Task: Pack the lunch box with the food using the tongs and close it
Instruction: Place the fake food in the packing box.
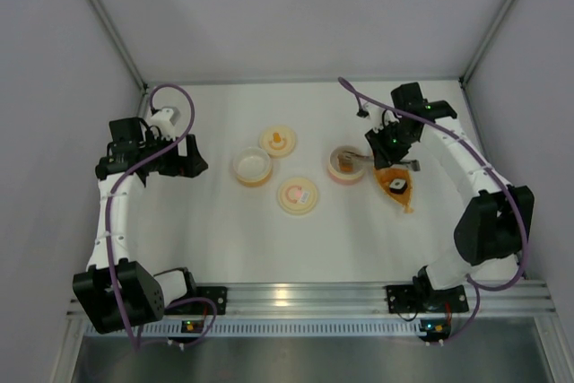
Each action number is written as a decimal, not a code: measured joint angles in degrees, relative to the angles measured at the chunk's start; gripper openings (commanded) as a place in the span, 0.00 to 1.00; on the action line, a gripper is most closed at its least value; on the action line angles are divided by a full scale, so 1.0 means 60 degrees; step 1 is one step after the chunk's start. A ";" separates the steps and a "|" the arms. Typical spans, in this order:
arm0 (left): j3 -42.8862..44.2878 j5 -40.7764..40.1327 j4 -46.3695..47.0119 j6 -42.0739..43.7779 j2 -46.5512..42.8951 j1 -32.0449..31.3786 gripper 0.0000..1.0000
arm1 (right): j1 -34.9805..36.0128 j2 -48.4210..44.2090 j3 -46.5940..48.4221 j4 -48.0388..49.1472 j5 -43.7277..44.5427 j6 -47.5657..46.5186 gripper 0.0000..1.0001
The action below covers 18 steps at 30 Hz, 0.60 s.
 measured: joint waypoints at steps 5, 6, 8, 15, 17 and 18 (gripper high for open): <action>0.0000 0.0004 0.0007 -0.0004 0.0029 0.0000 0.98 | 0.0036 0.0153 0.0000 0.0066 -0.0069 0.0036 0.05; -0.0004 0.0000 0.0011 -0.0004 0.0047 0.0000 0.98 | 0.0044 0.0182 0.0000 0.0069 -0.0087 0.0036 0.11; -0.0018 0.0000 0.0018 -0.0004 0.0091 0.0000 0.98 | 0.0044 0.0244 0.0000 0.0069 -0.0117 0.0040 0.23; -0.0076 0.0000 0.0073 0.0000 0.0142 0.0000 0.98 | 0.0047 0.0317 0.0000 0.0076 -0.0168 0.0073 0.37; -0.0076 0.0000 0.0076 0.0000 0.0142 0.0000 0.98 | 0.0047 0.0317 0.0000 0.0073 -0.0168 0.0106 0.38; -0.0076 0.0000 0.0076 -0.0004 0.0146 0.0000 0.98 | 0.0047 0.0317 0.0000 0.0073 -0.0168 0.0131 0.40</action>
